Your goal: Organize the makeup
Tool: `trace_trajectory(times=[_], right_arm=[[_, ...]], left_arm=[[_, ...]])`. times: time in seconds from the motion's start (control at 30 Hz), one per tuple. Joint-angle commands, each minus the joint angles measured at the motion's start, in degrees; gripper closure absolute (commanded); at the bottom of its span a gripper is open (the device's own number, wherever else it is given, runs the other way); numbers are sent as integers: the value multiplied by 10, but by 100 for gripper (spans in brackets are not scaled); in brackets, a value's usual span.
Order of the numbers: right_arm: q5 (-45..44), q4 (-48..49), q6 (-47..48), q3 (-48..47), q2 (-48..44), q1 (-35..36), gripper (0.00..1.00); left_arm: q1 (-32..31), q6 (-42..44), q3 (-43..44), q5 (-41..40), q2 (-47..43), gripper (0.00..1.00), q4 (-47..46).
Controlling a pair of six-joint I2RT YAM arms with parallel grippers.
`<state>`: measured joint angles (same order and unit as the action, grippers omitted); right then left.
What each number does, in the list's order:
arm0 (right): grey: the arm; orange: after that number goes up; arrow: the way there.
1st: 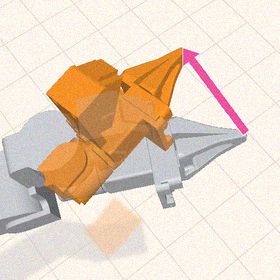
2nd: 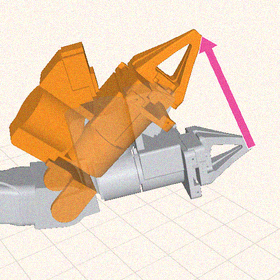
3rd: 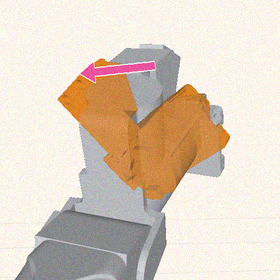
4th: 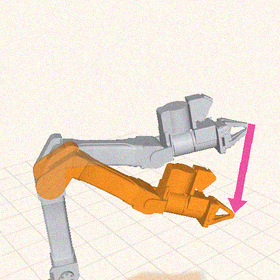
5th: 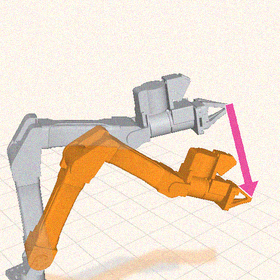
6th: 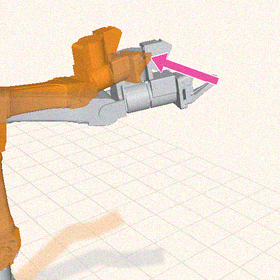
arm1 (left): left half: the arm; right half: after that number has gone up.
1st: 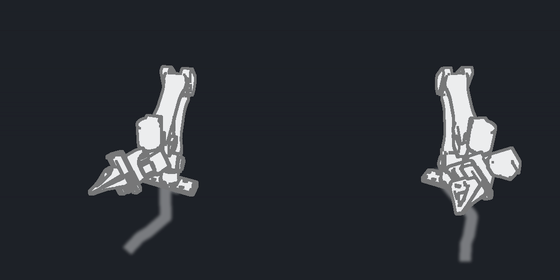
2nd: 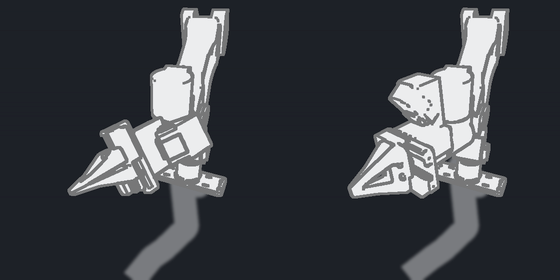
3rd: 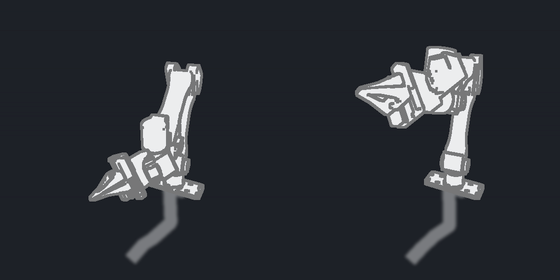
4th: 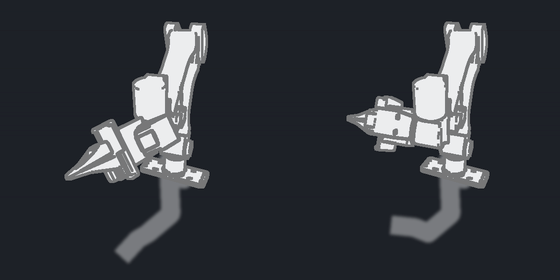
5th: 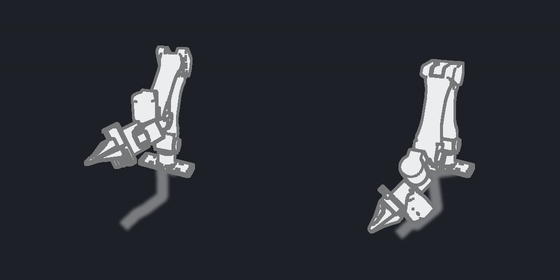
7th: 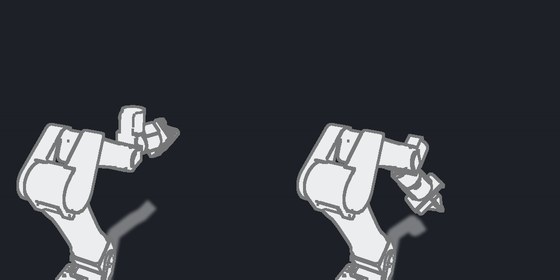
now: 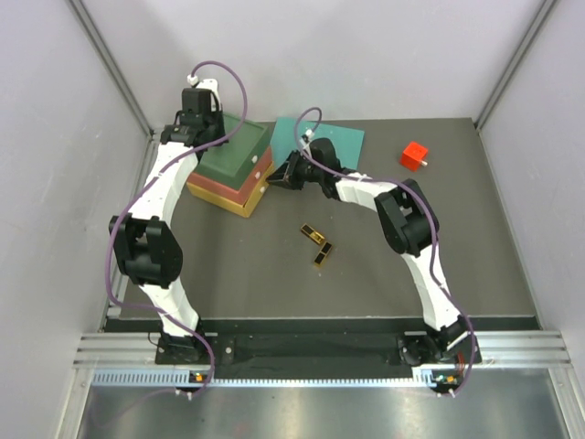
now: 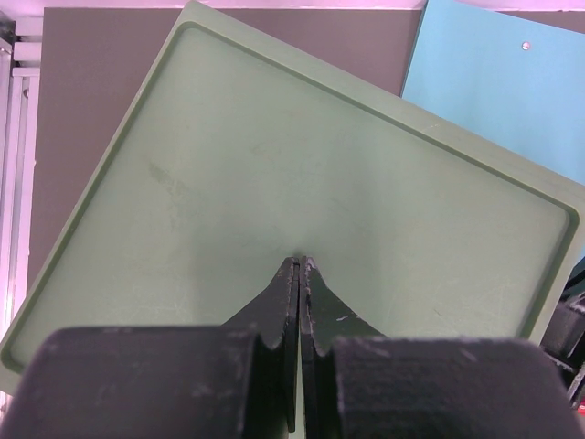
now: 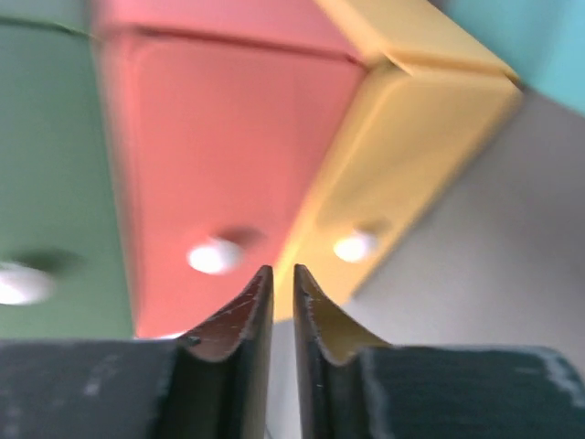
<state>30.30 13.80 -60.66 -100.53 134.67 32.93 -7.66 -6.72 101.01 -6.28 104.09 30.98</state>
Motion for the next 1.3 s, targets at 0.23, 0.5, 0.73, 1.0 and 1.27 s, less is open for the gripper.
trace_trajectory(times=[0.23,0.5,0.73,1.0,1.27], right_arm=[[26,117,-72,99,-33,-6,57],[52,241,-198,112,29,-6,52],[42,247,-216,110,46,-6,52],[34,290,-270,104,83,-2,52],[27,293,-288,82,106,2,60]], left_arm=[[2,3,-47,-2,44,100,139],[2,3,-54,-3,40,100,137],[2,3,-51,-3,42,100,136],[2,3,-50,-1,41,100,136],[2,3,-53,0,39,100,136]])
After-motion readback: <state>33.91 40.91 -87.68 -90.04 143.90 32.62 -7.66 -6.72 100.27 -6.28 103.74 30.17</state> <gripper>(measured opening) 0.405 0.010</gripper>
